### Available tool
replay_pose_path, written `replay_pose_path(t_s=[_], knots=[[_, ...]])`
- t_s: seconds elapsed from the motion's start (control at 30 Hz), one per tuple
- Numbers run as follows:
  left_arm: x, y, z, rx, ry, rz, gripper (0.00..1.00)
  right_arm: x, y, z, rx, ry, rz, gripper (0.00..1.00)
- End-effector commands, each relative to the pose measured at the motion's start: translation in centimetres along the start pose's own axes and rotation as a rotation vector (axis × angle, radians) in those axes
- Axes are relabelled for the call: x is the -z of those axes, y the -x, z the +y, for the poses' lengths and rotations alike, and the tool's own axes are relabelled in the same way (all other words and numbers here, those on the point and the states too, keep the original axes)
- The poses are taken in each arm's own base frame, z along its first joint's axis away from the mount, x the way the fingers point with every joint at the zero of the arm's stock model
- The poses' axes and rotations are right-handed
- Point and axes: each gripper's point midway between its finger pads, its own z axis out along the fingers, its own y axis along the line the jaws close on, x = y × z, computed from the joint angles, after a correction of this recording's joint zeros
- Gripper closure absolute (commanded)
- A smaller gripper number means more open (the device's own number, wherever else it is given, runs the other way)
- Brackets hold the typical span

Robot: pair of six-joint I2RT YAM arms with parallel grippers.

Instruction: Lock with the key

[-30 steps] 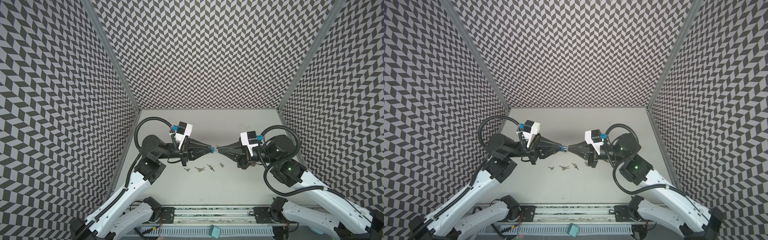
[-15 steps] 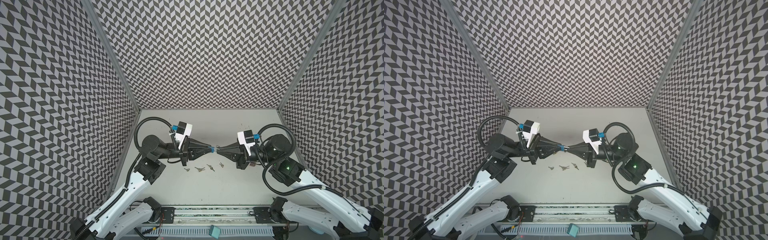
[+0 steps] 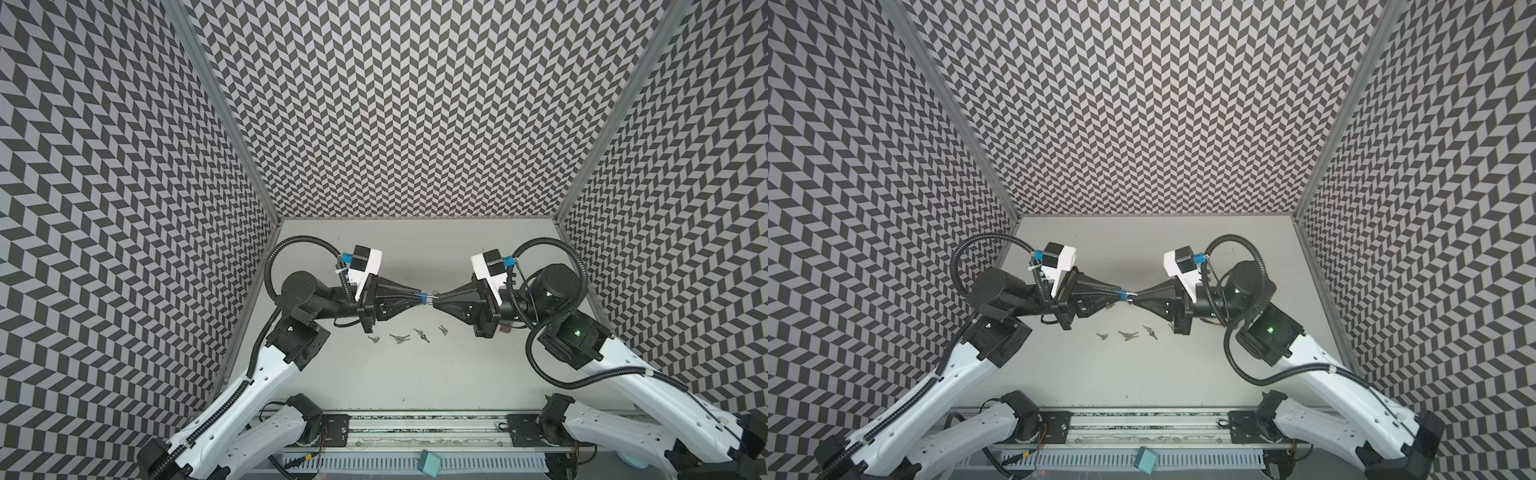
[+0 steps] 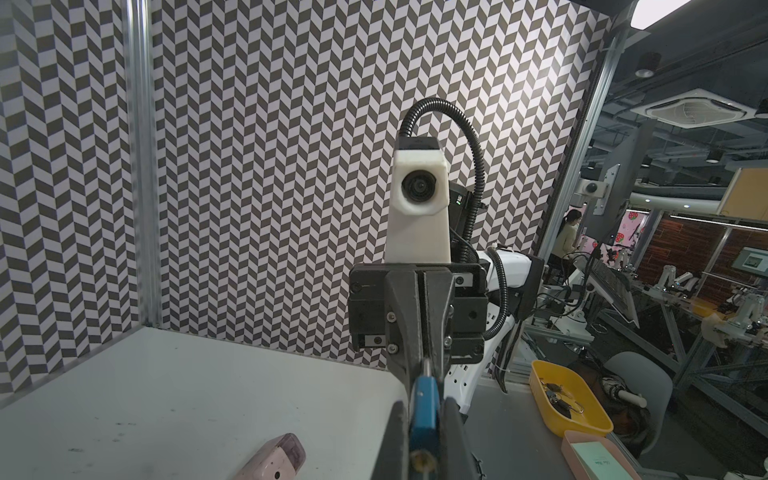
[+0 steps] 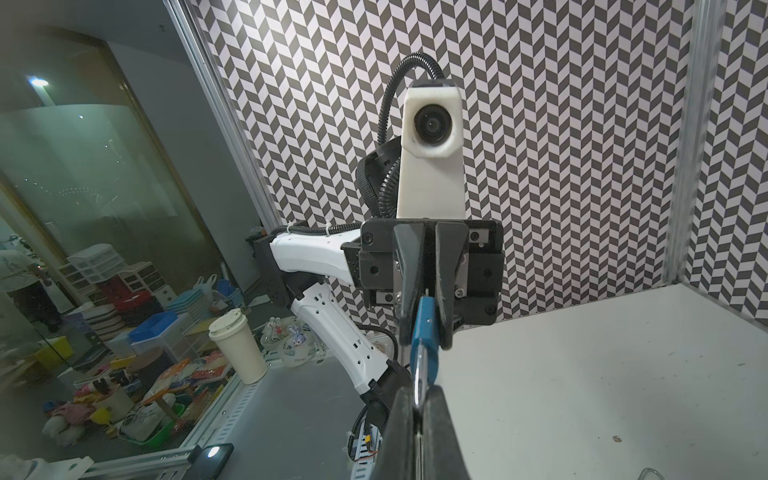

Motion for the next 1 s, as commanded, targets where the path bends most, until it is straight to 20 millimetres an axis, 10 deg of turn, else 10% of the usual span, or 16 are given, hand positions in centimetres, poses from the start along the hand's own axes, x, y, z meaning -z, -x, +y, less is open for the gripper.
replay_pose_path(t_s=[0.0, 0.27, 0.97], knots=[[-0.6, -0.3, -0.3, 0.009, -0.025, 0.019, 1.00, -0.2, 2.2, 0.7, 0.041, 0.028, -0.050, 1.00], [-2.8, -2.4, -0.8, 0.048, -0.084, 0.060, 1.00, -1.7, 2.1, -0.2, 0.049, 0.035, -0.035, 1.00], [0.1, 0.1, -0.1, 0.014, -0.012, 0.014, 0.96, 0.9, 2.9, 0.0, 0.109, -0.071, -0.075, 1.00]])
